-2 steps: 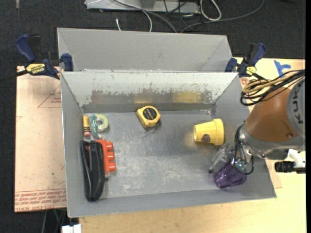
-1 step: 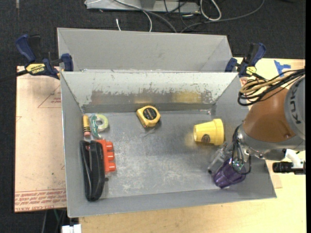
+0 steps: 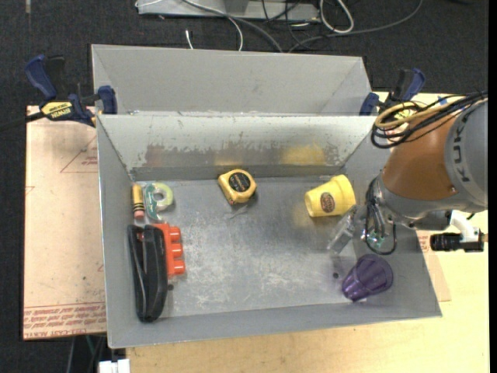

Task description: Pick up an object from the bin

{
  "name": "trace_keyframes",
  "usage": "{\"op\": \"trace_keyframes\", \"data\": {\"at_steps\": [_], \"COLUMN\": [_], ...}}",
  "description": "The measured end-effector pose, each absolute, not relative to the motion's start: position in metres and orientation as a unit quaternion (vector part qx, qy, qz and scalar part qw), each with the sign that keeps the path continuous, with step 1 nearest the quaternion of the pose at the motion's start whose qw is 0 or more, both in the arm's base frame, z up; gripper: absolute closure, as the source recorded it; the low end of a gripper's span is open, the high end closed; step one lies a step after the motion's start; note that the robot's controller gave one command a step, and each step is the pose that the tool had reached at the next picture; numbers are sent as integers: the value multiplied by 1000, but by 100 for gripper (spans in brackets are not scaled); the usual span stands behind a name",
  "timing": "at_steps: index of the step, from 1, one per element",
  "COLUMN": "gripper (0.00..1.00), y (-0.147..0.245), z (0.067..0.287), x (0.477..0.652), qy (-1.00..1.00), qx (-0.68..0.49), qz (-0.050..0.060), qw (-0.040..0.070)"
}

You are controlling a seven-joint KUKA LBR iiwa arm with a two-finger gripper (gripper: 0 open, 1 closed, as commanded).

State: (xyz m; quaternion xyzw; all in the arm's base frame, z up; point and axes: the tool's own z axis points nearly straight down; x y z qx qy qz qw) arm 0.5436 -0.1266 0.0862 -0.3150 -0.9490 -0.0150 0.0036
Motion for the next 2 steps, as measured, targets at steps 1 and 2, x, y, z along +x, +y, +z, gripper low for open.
{"op": "trace_keyframes", "data": {"at_steps": [1,2], "gripper": [100,100], "y": [-140,-129], "z": [78,73], "x": [511,505], "qy": [-930,-924], "qx": [-367,-383], "qz": [-15,-15], "qw": [5,3]}}
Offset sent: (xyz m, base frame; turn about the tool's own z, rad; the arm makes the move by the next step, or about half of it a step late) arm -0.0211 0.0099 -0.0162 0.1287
